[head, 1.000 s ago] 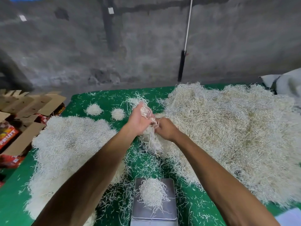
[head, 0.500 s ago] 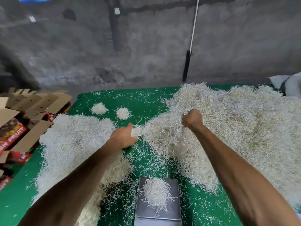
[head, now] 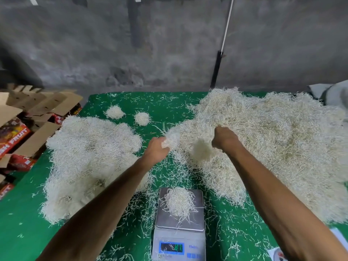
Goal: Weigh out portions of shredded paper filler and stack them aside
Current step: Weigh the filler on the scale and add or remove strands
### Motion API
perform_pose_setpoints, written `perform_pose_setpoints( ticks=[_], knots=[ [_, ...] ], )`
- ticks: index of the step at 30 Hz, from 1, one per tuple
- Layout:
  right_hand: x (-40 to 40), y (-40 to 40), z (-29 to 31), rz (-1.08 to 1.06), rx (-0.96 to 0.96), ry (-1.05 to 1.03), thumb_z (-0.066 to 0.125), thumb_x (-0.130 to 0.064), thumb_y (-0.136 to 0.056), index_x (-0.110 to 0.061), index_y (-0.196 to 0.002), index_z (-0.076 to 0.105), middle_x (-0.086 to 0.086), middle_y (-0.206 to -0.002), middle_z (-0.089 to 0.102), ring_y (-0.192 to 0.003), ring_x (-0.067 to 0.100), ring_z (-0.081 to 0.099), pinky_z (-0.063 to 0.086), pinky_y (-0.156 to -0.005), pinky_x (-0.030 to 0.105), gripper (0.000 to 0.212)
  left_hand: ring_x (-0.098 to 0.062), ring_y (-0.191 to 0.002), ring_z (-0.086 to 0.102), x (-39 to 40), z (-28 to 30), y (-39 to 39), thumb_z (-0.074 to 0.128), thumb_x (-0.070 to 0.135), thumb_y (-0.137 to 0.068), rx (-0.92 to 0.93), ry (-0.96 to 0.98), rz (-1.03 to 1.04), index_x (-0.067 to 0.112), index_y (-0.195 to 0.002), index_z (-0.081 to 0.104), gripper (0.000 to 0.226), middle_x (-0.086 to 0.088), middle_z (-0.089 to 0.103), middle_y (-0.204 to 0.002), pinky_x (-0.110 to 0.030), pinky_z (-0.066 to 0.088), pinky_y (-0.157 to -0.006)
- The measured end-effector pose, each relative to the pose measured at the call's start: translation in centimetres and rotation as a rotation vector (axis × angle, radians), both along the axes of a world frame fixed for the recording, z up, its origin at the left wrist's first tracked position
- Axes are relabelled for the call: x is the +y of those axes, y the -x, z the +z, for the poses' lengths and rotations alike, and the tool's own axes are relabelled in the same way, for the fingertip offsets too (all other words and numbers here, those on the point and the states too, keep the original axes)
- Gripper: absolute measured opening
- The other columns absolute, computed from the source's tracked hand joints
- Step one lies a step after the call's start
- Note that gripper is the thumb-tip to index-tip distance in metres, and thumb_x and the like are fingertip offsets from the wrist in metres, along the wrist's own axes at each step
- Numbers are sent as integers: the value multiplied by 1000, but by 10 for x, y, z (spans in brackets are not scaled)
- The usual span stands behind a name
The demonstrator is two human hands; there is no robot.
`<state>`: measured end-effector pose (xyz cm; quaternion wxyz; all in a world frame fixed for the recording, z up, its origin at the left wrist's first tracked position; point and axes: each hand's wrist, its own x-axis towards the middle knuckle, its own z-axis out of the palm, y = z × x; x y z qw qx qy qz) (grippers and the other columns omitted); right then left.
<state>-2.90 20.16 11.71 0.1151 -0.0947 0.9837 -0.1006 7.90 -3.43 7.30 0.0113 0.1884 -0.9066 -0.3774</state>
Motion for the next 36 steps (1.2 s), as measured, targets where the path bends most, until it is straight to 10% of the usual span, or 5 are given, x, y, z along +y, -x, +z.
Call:
perform_pose_setpoints(
  ticks=[10,16,26,31,36],
  knots=[
    [-16,-107,-63,-19,-505,1024,77,-31,-92,-2,-102,69,8,-81,68,-69,21,68,63,-81,48,31,-4,-115,56,33,-9,-71,81,17,-83,94,-253,-252,39,-108,63,38,14,59,-129,-25,48,-94],
    [-6,-132,-89,-203,-498,1093,74,-21,-93,-2,-81,56,7,-77,54,-59,13,61,61,-68,32,29,10,-88,67,11,-38,-112,77,22,-87,50,-587,-76,42,-106,72,28,24,71,-98,-7,49,-60],
    [-12,-156,-97,-78,-607,1282,81,-53,-84,-15,-132,63,11,-121,64,-106,20,72,58,-96,47,64,-25,-100,71,17,-46,-127,62,19,-99,-7,-1127,107,11,-114,64,16,-10,71,-112,-40,60,-89],
    [-18,-151,-81,-49,-464,1137,86,-46,-78,-14,-104,68,2,-87,68,-78,15,65,53,-80,32,45,-23,-98,74,24,-28,-113,79,10,-85,41,-940,64,13,-134,57,54,-11,73,-112,-33,61,-84],
    [-4,-150,-86,-166,-387,1133,80,-37,-79,-10,-135,63,7,-102,71,-73,8,71,56,-78,24,64,-25,-103,70,12,-36,-118,85,22,-77,13,-859,140,15,-142,50,74,-9,65,-126,-45,49,-107]
  ],
)
